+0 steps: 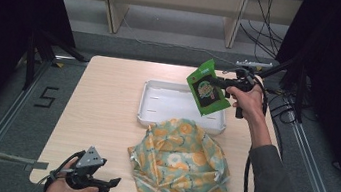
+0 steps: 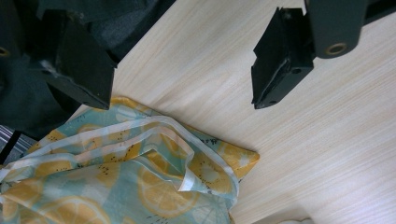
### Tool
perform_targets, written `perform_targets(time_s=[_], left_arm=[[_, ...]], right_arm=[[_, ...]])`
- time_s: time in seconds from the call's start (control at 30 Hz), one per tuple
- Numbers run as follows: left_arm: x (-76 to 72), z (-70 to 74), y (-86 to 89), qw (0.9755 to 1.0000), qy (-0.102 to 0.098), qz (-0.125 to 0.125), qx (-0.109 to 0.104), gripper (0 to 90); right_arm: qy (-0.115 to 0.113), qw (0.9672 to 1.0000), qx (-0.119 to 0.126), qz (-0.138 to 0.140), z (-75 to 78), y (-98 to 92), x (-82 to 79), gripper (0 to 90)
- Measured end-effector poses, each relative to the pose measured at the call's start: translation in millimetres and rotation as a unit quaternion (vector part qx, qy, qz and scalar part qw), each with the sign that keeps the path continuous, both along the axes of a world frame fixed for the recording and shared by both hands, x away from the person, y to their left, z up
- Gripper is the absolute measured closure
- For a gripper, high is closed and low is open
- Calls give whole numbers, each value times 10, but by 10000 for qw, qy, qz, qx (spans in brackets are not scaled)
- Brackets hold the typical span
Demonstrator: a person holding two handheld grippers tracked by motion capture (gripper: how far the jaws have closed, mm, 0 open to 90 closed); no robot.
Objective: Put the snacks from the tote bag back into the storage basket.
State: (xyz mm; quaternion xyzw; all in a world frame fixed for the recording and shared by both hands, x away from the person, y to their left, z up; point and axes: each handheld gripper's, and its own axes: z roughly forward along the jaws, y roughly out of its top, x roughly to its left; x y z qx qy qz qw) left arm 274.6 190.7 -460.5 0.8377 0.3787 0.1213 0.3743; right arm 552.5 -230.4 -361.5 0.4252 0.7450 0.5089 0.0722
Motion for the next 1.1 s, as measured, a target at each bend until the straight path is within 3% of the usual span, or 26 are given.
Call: perform_targets(time_s=[0.03, 0.17, 0.23, 0.27, 0.33, 0.37, 0.47, 0.53, 0.57, 0.67, 0.7, 0.73, 0.93, 0.97, 1.03, 1.07, 1.1], left_arm=[[-3, 2, -5, 10000, 6, 70, -13, 209], [-32, 16, 2, 9998, -1, 143, -103, 209], [-38, 20, 12, 9999, -11, 120, -98, 209], [-34, 34, 35, 10000, -21, 30, 9, 209], [-46, 23, 40, 9999, -41, 126, -81, 209], [-43, 22, 58, 9999, -77, 61, -61, 209], [-54, 16, 41, 9998, -50, 151, -129, 208], [-56, 27, 45, 10000, 0, 34, -2, 208], [-58, 23, 23, 9999, -29, 92, -83, 208], [-59, 36, 31, 10000, -30, -34, 6, 208], [-64, 33, 28, 10000, -18, -14, -19, 208], [-65, 31, 29, 10000, -14, -5, -23, 208], [-67, 40, 35, 10000, -36, -10, -4, 208], [-63, 35, 36, 10000, -25, -45, -39, 208], [-68, 31, 27, 10000, -2, -40, -44, 208], [-76, 19, 5, 9999, 36, 72, -152, 208], [-73, 21, 7, 9999, 28, 64, -72, 208]], right_arm=[[-95, 9999, -89, -6, -18, -6, 34, 762], [128, 9998, -47, -128, -101, 41, 111, 762], [90, 9998, -62, -148, -126, 48, 139, 762], [212, 9996, -21, -194, -138, 65, 153, 762], [208, 9995, -93, -238, -198, 89, 228, 762], [345, 9989, -10, -321, -214, 116, 234, 762], [262, 9990, -127, -338, -261, 120, 297, 762], [506, 9975, -108, -476, -310, 176, 352, 762], [346, 9983, -209, -430, -340, 169, 400, 762], [585, 9964, -154, -591, -384, 227, 443, 762], [442, 9971, -277, -563, -414, 220, 484, 762], [588, 9960, -200, -639, -423, 249, 484, 762], [553, 9953, -303, -735, -509, 270, 585, 762], [653, 9941, -259, -821, -515, 289, 584, 762], [602, 9946, -289, -794, -539, 278, 610, 762], [624, 9939, -299, -861, -552, 287, 615, 762], [766, 9925, -258, -919, -561, 299, 612, 762]])
